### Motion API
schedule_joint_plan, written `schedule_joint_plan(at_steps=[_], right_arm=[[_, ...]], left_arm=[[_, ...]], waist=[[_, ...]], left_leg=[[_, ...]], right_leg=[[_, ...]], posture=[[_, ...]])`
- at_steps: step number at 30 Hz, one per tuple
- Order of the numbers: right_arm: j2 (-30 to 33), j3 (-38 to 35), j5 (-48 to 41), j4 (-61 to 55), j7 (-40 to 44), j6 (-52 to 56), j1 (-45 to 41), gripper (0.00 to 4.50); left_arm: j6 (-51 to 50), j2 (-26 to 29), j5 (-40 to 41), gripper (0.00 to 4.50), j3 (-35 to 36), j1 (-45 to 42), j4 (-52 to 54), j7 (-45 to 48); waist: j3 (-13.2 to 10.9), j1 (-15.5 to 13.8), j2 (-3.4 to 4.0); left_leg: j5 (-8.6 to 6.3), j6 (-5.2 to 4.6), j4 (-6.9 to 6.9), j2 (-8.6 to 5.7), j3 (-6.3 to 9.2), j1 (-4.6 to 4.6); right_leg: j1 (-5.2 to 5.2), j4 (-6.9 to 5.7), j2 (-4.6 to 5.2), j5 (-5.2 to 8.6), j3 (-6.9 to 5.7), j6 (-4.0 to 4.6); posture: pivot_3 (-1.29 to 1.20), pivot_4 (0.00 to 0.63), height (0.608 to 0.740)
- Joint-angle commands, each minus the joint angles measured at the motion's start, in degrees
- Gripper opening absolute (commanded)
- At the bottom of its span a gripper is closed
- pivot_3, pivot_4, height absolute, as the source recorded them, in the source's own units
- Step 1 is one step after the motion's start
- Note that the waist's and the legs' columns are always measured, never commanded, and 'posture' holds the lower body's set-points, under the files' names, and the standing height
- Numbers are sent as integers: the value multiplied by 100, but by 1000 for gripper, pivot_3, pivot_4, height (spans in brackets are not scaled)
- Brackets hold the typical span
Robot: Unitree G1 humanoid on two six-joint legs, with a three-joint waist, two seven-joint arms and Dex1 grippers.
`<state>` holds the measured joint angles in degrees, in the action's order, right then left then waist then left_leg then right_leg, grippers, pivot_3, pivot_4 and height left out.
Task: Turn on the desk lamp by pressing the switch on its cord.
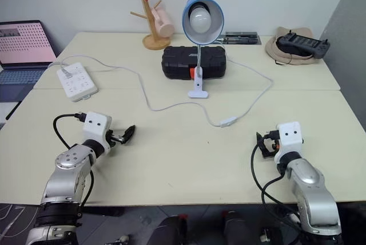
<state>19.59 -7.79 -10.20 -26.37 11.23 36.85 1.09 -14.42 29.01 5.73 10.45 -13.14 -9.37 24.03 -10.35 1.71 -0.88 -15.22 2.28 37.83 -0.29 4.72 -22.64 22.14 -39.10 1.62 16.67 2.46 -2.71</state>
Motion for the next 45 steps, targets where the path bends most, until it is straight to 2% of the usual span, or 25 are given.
schedule_joint_plan(at_steps=[1,4,10,17,22,25,30,34,39,45], right_arm=[[-46,-74,19,-101,-61,-84,-62,4500],[39,87,-39,-148,148,-69,-168,4500],[573,-40,-174,186,737,-65,-550,4500],[1948,472,-621,1107,3054,-592,-1701,4500],[2294,1125,-538,2356,4559,-1368,-2801,4500],[2306,1640,-169,3354,5335,-2244,-3380,4500],[2069,2212,464,5098,5957,-3642,-4210,4500],[1887,2350,812,6278,6117,-4480,-4716,4500],[1355,2481,1204,7958,6164,-5289,-5668,4500],[1122,2577,1625,8921,6240,-5698,-6120,4500]], left_arm=[[-142,-5,42,4444,-29,32,188,15],[-214,103,149,4444,122,23,417,66],[-441,105,396,4444,64,-182,660,383],[-648,357,724,4444,-342,-185,1408,1319],[-864,658,1102,4444,-603,-65,2116,2084],[-879,793,1211,4444,-753,125,2408,2398],[-629,866,1098,4444,-817,475,2538,2497],[-652,821,1171,4444,-788,612,2715,2457],[-496,948,1142,4444,-884,789,2959,2666],[-541,948,1152,4444,-820,891,3050,2613]], waist=[[0,-1,0],[0,0,0],[-1,0,-1],[-3,10,0],[-8,23,-3],[-9,22,-3],[-10,17,-3],[-14,11,-1],[-15,18,0],[-17,5,4]], left_leg=[[0,0,0,0,0,0],[0,0,0,0,0,1],[0,0,1,-2,-1,-1],[0,0,2,-4,-9,-1],[0,0,2,-1,-14,-3],[0,0,4,1,-13,-5],[0,0,3,7,-16,-3],[0,0,6,13,-12,-9],[0,1,5,10,-12,-7],[0,1,4,10,-7,-7]], right_leg=[[0,0,0,0,0,0],[0,0,-1,0,-1,0],[0,2,-1,0,-1,0],[-1,6,-4,0,-1,0],[1,8,-19,1,1,2],[4,9,-16,0,3,3],[3,10,-14,0,3,3],[7,8,-5,-1,-2,4],[7,9,1,-1,3,4],[7,7,0,-4,0,10]], posture=[[0,150,740],[0,150,740],[0,150,740],[0,150,740],[0,150,740],[0,150,740],[0,150,740],[0,150,740],[0,150,740],[0,150,740]])
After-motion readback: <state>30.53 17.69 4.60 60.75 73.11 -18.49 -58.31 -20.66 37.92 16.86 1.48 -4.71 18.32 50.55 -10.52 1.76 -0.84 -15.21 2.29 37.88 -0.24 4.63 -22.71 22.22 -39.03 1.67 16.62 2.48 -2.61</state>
